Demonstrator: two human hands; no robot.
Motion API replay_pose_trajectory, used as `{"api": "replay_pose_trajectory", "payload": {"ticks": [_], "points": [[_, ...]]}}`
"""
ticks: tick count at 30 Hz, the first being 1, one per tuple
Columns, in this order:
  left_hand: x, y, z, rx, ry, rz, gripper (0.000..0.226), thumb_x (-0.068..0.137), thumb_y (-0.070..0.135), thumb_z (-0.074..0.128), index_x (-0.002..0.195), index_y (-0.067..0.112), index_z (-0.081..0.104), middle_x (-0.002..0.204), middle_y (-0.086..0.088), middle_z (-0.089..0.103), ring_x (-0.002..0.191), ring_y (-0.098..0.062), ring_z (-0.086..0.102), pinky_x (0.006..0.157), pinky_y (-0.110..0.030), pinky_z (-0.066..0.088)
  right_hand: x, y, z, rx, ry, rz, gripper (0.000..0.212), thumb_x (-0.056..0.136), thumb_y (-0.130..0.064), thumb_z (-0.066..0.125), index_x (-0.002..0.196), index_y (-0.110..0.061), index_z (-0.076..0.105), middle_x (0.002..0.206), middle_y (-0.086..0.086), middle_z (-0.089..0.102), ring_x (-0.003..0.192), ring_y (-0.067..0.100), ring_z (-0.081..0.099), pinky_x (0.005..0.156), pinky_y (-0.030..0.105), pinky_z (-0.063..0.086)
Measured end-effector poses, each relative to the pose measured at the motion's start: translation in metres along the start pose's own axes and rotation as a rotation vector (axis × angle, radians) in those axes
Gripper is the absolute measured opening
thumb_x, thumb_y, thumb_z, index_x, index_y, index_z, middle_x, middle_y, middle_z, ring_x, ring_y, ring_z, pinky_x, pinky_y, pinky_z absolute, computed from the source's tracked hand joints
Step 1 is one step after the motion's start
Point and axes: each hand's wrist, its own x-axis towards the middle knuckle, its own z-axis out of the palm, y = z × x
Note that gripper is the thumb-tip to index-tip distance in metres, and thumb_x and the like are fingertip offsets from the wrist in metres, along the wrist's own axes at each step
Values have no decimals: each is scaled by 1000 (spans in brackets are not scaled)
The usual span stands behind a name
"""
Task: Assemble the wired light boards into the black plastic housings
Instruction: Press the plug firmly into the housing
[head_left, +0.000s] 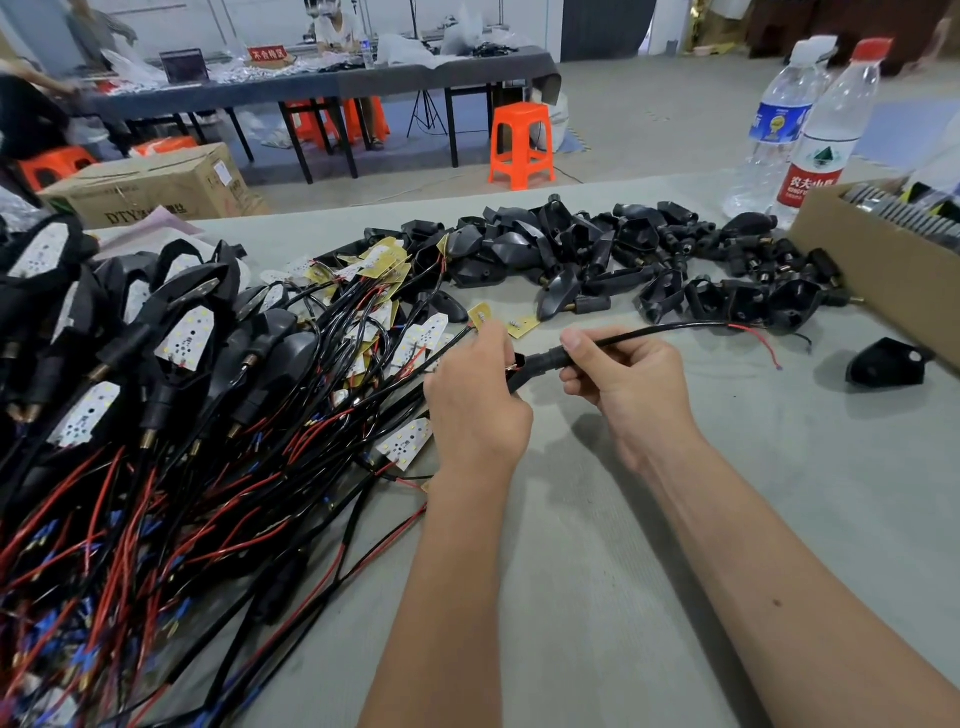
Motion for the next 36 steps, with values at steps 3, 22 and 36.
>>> {"api": "replay_pose_trajectory", "payload": {"ticks": [3, 22, 36], "points": [[-1, 2, 1, -30, 0, -15, 42, 68, -9, 56, 89, 23, 40, 69, 8, 42, 73, -29, 47, 67, -39, 38, -2, 4, 3, 1, -17, 0, 7, 88, -11, 80, 82, -13, 78, 72, 9, 73, 60, 16, 66, 60, 22, 57], [3, -22, -19, -826, -198, -216, 39, 79, 14, 85, 109, 28, 64, 113, -5, 74, 82, -23, 78, 84, -46, 63, 11, 0, -16, 197, 56, 57, 16, 97, -5, 68, 84, -10, 76, 94, 15, 77, 66, 16, 61, 65, 23, 55], [10, -21, -6, -426, 65, -68, 15, 95, 23, 72, 80, 19, 71, 114, 1, 65, 118, -22, 56, 102, -53, 46, 13, 7, -13, -67, 45, -103, 7, 96, -5, 69, 94, -5, 76, 88, 8, 79, 68, 11, 65, 67, 21, 55]]}}
